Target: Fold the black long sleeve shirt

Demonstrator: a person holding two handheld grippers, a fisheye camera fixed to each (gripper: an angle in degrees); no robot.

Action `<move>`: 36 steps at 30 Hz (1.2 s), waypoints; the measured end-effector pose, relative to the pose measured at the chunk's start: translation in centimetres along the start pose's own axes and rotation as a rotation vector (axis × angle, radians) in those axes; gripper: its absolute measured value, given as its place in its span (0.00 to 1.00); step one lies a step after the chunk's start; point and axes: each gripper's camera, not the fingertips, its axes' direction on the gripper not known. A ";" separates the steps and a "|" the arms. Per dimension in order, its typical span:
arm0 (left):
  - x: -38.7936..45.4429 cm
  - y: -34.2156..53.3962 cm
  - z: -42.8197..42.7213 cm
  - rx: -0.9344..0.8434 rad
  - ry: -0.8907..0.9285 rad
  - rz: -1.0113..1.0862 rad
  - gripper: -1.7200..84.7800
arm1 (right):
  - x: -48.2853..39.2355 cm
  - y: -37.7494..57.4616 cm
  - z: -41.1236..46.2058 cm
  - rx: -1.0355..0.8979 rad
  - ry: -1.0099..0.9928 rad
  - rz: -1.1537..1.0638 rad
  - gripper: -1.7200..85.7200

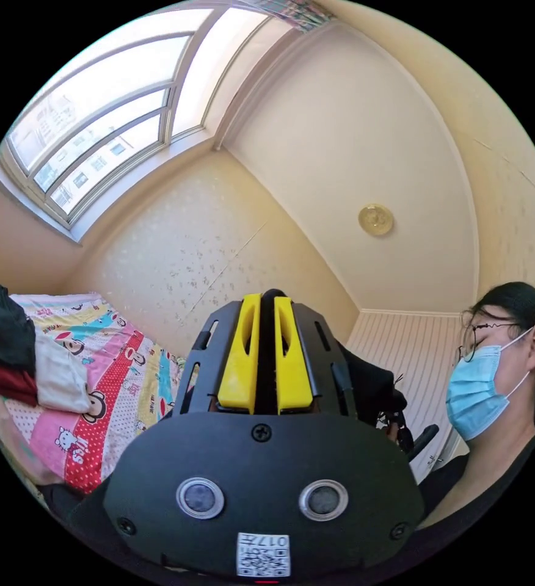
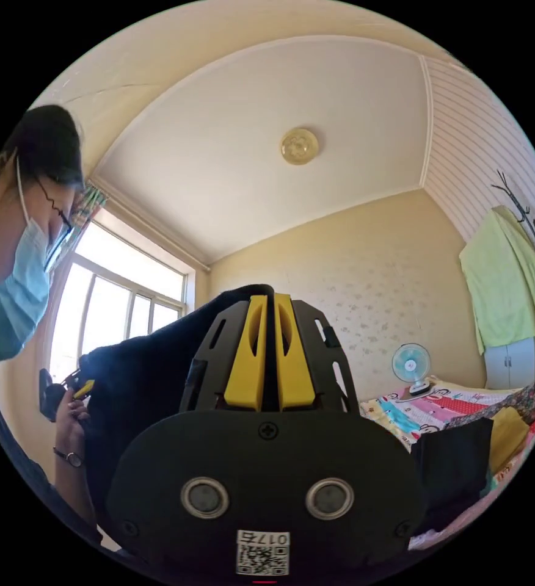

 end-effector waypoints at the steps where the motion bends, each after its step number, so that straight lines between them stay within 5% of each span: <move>1: -0.4 -0.2 0.8 0.001 -0.030 0.019 0.07 | -0.2 0.3 0.2 -0.001 0.024 -0.022 0.05; 6: -5.7 -3.2 11.0 -0.107 -0.197 0.128 0.07 | 1.2 3.3 11.1 -0.171 0.155 -0.262 0.05; 11: -22.6 -4.3 30.9 -0.512 -0.353 0.072 0.09 | 8.3 12.4 32.6 -0.602 0.132 -0.499 0.06; 13: -31.7 -0.5 36.3 -0.754 -0.413 -0.097 0.11 | 13.5 18.6 39.6 -0.852 0.083 -0.382 0.06; 15: -34.8 3.0 36.2 -0.814 -0.406 -0.130 0.12 | 20.4 26.8 43.1 -1.237 -0.062 -0.068 0.06; 21: -36.5 14.5 28.3 -1.063 -0.533 0.012 0.16 | 25.7 38.4 29.9 -1.396 -0.238 0.248 0.13; 27: -36.6 15.2 17.3 -1.069 -0.700 -0.119 0.21 | 23.6 41.7 15.2 -1.478 -0.257 0.351 0.15; 32: -40.8 16.4 17.2 -1.343 -0.760 -0.261 0.11 | 22.4 40.5 12.8 -1.561 -0.173 0.231 0.07; 36: -41.8 10.8 18.0 -1.398 -0.602 -0.360 0.07 | 25.5 35.6 14.5 -1.604 -0.193 0.310 0.06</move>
